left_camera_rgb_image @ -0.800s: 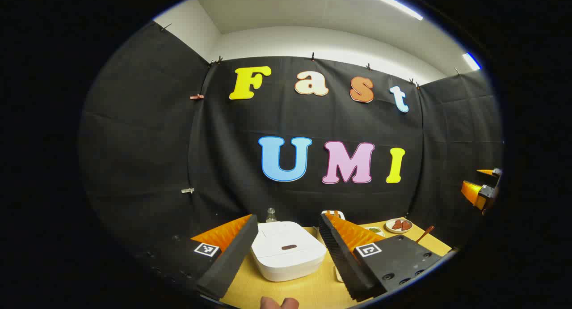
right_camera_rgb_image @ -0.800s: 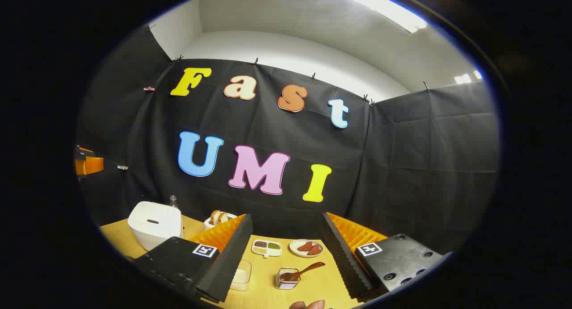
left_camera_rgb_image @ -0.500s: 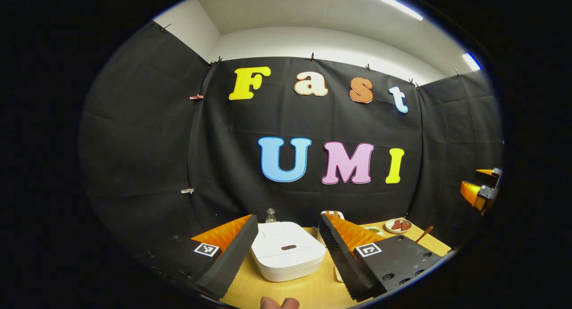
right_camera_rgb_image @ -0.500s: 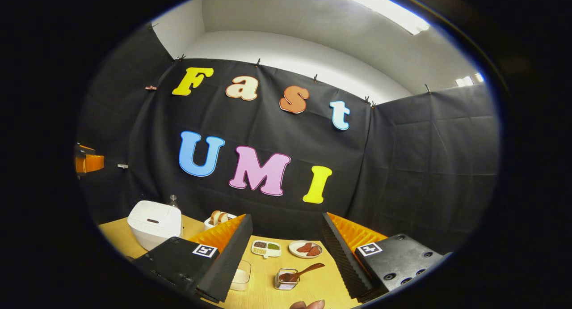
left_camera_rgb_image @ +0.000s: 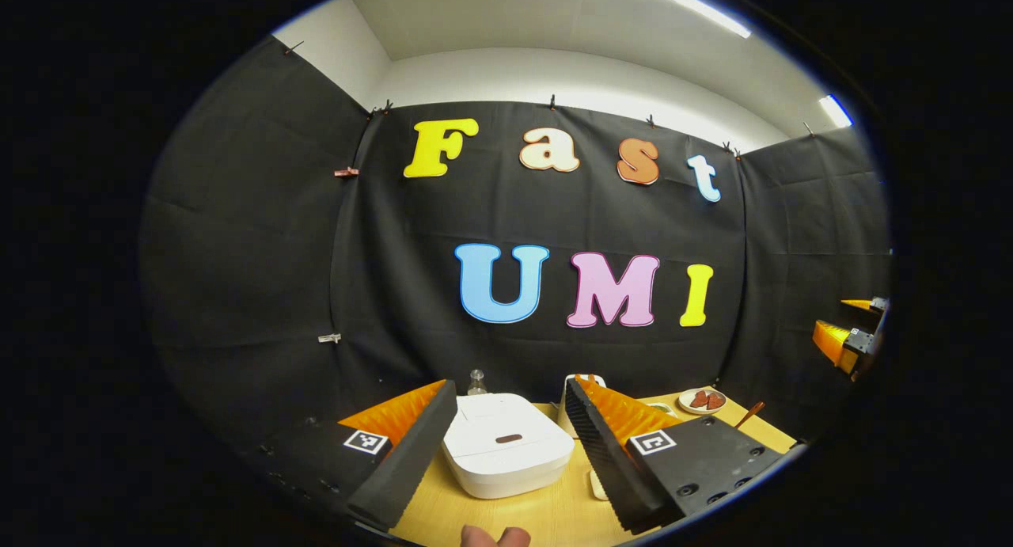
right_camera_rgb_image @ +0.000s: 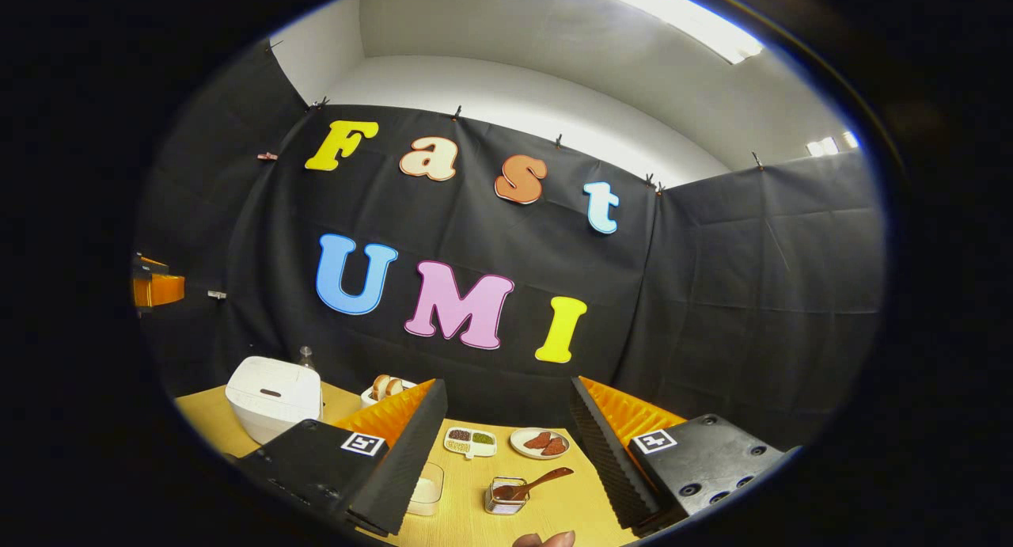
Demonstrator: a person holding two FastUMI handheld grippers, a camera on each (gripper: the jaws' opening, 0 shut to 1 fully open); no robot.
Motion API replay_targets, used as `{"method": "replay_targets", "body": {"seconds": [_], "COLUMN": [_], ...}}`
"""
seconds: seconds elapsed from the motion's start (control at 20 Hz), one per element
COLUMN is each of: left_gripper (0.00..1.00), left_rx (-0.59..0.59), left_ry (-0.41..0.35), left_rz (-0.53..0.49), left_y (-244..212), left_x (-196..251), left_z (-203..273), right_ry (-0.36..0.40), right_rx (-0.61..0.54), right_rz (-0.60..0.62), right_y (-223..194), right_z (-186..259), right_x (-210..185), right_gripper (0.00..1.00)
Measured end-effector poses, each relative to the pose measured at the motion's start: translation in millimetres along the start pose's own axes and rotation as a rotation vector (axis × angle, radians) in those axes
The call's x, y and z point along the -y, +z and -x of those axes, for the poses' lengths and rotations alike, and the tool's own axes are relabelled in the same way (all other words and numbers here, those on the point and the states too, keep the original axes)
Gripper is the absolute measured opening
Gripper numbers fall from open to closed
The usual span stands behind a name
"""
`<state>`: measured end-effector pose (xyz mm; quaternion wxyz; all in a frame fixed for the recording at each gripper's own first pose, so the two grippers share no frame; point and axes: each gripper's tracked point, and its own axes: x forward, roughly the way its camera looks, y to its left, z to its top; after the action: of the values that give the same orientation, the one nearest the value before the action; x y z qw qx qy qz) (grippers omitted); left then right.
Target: Close the left gripper, press the button to open the rice cooker; take a wooden spoon from the chopstick holder with the right hand, scoop a spoonful of rice and pour it into the rice cooker, then put the wooden spoon back into the chopstick holder.
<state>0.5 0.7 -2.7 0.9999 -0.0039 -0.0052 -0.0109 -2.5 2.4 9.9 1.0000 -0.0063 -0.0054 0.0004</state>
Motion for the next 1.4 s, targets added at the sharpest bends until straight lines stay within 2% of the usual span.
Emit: {"method": "replay_targets", "body": {"seconds": [0.5, 0.8, 0.9, 1.05, 1.1, 1.15, 1.25, 1.4], "left_gripper": [0.95, 0.95, 0.92, 0.65, 0.5, 0.28, 0.08, 0.07], "left_rx": [0.012, 0.032, 0.024, -0.003, -0.02, -0.03, -0.042, -0.115], "left_ry": [-0.009, -0.123, -0.16, -0.226, -0.248, -0.256, -0.271, -0.352], "left_rz": [-0.008, -0.017, 0.0, 0.029, 0.028, 0.02, -0.006, -0.047], "left_y": [-0.8, 1.3, -1.9, -7.7, -11.1, -17.0, -24.2, -46.5], "left_x": [0.7, 9.4, 18.0, 39.7, 43.2, 34.8, 27.8, 34.4], "left_z": [-1.0, -6.6, -9.7, -11.3, -14.7, -27.1, -48.1, -70.8], "right_ry": [-0.013, -0.029, -0.035, -0.044, -0.048, -0.053, -0.06, -0.065], "right_rx": [0.003, 0.011, 0.009, 0.004, 0.001, -0.003, -0.013, -0.036], "right_rz": [-0.005, 0.011, 0.019, 0.036, 0.042, 0.047, 0.049, 0.045], "right_y": [1.3, 4.3, 3.4, 0.0, -2.5, -4.6, -10.1, -20.0], "right_z": [0.3, -0.4, -0.9, -1.5, -1.4, -2.1, -2.8, -4.4], "right_x": [5.6, 12.9, 15.8, 20.3, 22.1, 23.8, 25.6, 25.5], "right_gripper": [0.97, 0.97, 0.97, 0.97, 0.97, 0.97, 0.98, 0.97]}}
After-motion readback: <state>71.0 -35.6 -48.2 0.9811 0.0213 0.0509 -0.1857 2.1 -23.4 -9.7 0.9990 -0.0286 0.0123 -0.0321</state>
